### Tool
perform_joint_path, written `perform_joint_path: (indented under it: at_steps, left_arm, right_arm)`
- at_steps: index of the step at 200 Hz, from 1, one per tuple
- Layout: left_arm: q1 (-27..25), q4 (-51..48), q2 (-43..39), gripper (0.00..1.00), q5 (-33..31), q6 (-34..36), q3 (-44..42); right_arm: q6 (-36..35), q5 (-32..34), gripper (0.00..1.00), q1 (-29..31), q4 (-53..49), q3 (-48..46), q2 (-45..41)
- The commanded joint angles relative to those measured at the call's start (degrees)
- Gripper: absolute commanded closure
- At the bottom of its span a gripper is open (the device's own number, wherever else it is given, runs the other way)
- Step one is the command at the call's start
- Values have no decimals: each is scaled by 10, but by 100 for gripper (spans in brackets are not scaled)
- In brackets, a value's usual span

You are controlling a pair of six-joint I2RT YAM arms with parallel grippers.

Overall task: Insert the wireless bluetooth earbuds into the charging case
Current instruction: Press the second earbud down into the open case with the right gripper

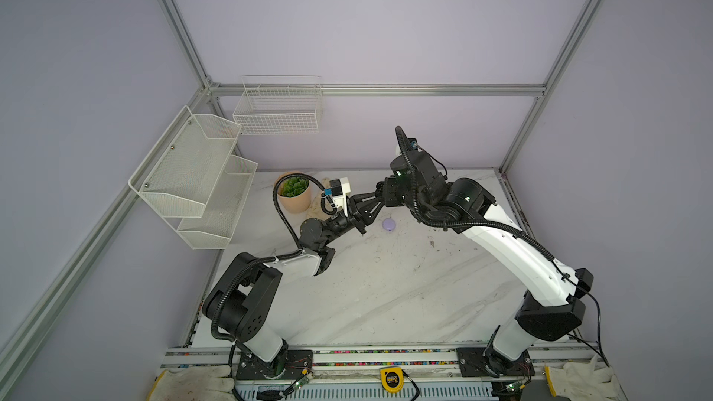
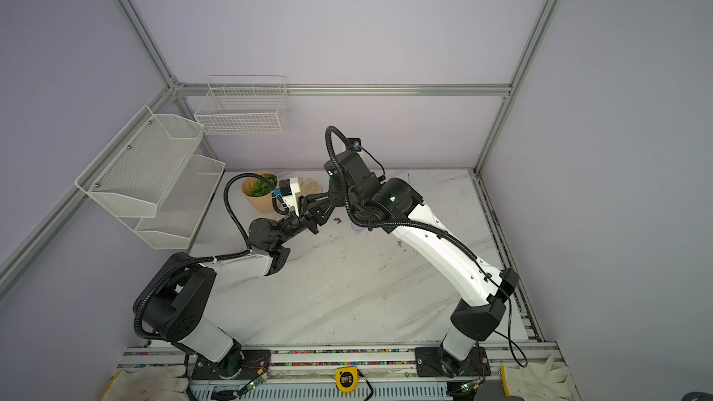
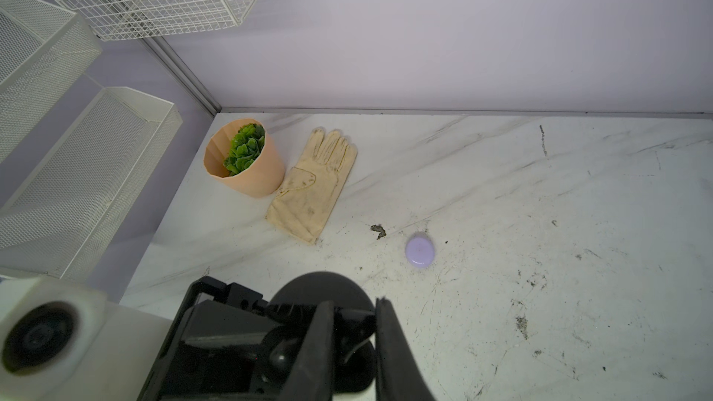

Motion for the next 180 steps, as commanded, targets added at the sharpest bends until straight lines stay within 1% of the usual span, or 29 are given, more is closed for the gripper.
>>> perform_joint_path:
  at_steps: [1,36,129,180]
  left_arm:
    - [0,38,-24,100,-12,22,23]
    - [0,39,-26,100,-12,23,23]
    - [0,38,-35,100,-9,23,17]
    - [0,38,-38,100,-9,25,14]
  right_arm:
    - [14,-19,85,4,-11,6,-20]
    - [17,-25,86,4,-10,7,-19]
    - [14,-11,86,4,-14,26,-1]
    - [20,-25,86,4,-3,11,-1]
